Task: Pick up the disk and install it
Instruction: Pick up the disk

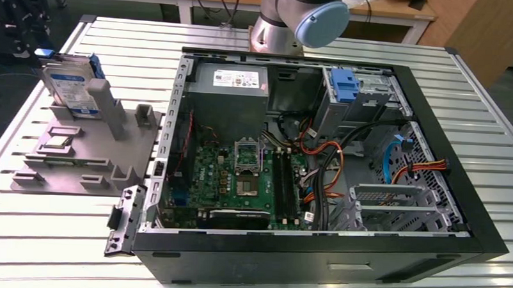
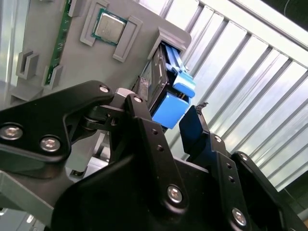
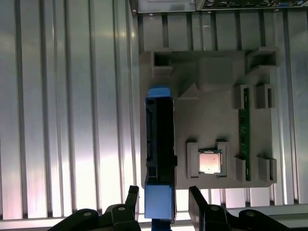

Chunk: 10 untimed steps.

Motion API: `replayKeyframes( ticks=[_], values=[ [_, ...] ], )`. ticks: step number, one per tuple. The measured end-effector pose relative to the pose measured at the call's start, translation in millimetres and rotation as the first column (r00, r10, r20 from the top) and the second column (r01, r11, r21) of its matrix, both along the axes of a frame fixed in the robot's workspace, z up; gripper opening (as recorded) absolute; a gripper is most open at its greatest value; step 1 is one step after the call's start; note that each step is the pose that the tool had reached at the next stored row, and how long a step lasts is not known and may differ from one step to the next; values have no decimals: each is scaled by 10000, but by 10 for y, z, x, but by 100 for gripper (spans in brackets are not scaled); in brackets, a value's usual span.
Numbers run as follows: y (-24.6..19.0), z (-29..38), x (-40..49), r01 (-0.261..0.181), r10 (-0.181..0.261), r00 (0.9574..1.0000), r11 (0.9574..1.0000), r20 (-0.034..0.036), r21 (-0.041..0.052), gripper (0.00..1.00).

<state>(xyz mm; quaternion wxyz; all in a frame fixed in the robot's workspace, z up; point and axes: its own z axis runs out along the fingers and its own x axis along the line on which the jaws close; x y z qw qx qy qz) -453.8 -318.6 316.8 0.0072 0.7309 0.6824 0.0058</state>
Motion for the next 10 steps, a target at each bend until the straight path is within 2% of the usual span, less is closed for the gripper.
replayKeyframes(
  ticks=[5, 10],
  values=[
    [1, -91, -1, 0, 0, 10000, 10000, -3, 17, 53],
    [2, -161, 1, -1, 1, 10000, 10000, -55, 55, 53]
  ],
)
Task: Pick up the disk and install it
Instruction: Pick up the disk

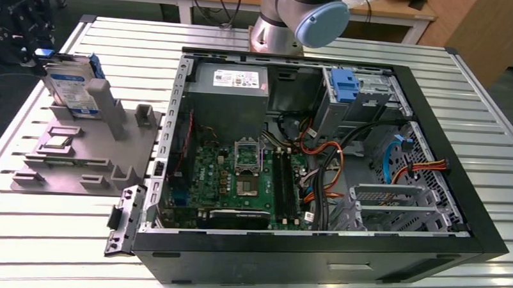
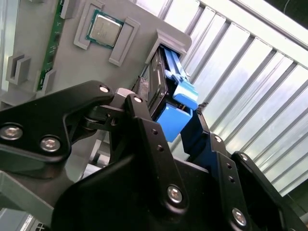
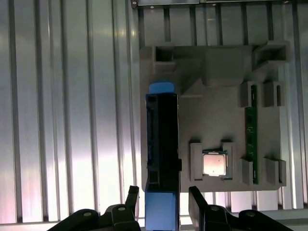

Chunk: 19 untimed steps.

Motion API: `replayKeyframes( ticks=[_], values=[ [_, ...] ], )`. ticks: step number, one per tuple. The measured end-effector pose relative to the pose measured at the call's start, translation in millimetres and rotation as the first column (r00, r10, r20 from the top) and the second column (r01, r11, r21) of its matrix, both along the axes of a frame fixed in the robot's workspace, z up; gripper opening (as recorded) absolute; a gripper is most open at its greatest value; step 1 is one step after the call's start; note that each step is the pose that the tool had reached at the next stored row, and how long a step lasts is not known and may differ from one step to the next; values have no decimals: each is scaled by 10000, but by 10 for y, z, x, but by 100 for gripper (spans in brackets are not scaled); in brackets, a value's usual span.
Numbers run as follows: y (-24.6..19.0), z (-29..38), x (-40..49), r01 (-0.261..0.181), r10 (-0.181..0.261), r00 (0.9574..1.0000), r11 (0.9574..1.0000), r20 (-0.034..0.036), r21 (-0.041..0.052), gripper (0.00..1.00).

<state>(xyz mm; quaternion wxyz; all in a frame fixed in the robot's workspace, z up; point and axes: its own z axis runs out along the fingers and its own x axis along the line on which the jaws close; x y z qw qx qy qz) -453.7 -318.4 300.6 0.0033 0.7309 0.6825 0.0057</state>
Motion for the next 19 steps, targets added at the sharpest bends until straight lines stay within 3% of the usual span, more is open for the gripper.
replayKeyframes(
  ticks=[12, 19],
  values=[
    [0, -24, 9, -160, 160, 9999, 9999, -4, 7, 53],
    [0, -67, 10, -171, 171, 9998, 9998, -31, 86, 53]
  ],
)
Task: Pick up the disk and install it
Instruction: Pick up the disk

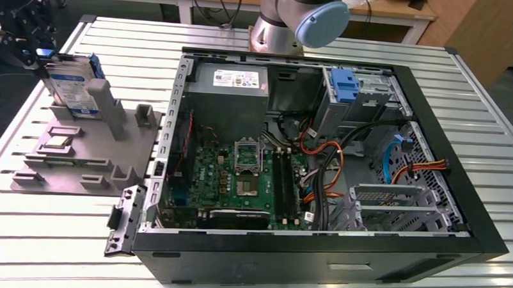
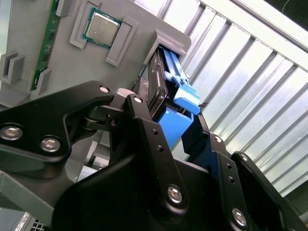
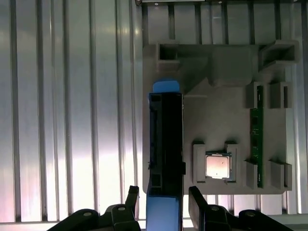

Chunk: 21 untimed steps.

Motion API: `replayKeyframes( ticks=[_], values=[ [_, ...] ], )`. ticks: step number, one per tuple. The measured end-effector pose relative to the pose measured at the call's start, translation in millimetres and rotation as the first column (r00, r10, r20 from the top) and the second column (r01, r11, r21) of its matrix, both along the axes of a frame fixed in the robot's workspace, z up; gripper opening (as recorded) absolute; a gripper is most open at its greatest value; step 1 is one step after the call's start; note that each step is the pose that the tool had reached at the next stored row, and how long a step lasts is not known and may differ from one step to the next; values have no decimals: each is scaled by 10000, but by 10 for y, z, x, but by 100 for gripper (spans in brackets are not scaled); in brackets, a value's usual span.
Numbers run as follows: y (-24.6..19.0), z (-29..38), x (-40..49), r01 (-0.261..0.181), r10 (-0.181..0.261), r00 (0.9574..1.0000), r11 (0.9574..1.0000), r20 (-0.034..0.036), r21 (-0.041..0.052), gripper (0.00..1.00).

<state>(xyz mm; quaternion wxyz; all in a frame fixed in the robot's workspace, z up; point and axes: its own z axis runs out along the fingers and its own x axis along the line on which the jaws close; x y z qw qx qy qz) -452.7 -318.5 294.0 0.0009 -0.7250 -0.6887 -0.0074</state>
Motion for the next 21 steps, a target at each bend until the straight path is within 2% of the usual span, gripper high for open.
replayKeyframes(
  ticks=[3, 16, 17, 18, 19, 21],
  values=[
    [0, -22, 0, 0, 0, 10000, 10000, -86, 11, 53],
    [0, -42, 0, 0, 0, 10000, 10000, -89, 27, 51],
    [0, -42, 0, 0, 0, 10000, 10000, -89, 27, 45],
    [0, -42, 0, 0, 0, 10000, 10000, -89, 27, 45],
    [0, -42, 0, 0, 0, 10000, 10000, -89, 26, 38],
    [0, -43, 0, -1, 1, 10000, 10000, -88, 21, 38]
  ],
)
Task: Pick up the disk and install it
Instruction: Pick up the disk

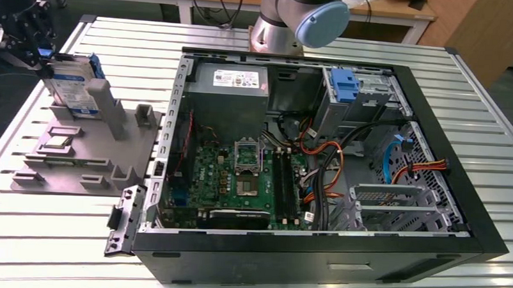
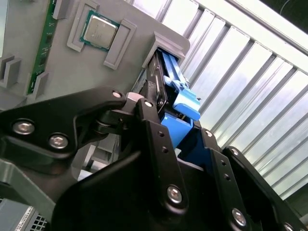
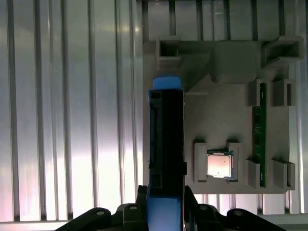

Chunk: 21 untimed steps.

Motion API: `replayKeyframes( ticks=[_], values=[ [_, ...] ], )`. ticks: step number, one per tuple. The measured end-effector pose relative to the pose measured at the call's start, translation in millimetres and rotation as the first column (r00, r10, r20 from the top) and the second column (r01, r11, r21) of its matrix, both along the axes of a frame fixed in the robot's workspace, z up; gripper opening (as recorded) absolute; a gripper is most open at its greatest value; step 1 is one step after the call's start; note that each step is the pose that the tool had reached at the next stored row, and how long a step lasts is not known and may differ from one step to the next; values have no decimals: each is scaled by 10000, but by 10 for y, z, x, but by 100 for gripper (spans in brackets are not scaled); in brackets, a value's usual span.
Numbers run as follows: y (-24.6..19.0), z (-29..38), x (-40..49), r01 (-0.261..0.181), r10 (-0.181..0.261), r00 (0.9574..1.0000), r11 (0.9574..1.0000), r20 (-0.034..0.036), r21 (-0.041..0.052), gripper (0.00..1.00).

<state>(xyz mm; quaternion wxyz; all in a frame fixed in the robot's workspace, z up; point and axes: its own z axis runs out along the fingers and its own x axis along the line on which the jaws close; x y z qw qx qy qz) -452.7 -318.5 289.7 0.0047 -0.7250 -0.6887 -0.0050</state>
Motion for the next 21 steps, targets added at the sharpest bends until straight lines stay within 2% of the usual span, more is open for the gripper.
replayKeyframes(
  ticks=[21],
  values=[
    [0, 37, 0, 1, -1, 10000, 10000, 1, -20, 37]
  ],
)
